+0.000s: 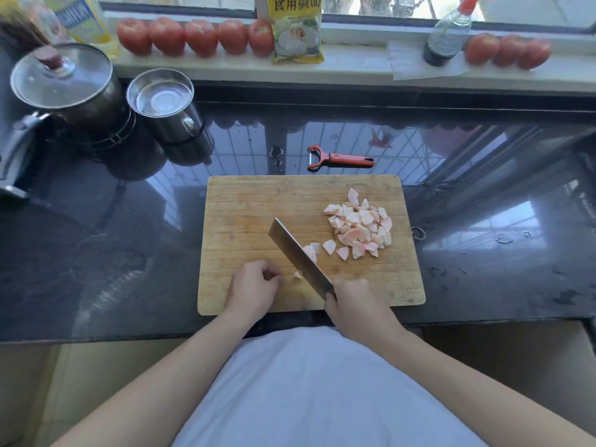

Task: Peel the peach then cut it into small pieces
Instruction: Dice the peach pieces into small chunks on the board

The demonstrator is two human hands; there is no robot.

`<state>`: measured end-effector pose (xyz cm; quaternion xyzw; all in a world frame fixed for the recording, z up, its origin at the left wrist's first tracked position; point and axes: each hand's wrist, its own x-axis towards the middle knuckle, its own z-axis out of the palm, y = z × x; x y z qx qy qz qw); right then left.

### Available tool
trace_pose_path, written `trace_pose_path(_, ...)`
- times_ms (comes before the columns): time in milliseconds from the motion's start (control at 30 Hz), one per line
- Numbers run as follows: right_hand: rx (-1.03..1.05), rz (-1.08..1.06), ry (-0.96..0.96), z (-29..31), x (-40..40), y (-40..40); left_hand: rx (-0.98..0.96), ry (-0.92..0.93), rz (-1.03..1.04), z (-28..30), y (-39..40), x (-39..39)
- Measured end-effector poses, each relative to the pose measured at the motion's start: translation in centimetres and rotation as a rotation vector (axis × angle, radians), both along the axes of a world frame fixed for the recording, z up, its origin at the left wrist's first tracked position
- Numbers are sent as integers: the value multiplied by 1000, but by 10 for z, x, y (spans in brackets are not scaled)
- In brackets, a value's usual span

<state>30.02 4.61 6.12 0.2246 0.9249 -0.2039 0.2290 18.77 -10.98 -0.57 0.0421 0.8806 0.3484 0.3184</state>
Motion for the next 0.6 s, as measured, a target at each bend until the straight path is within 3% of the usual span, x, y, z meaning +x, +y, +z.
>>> trace_pose_path(267,-19,-22,-35,-5,1,-4,-27,184,-154,-2,18,15)
trace_pose_path(600,-22,-51,-51,-7,4,-2,-76,220,-230,-5,22,15)
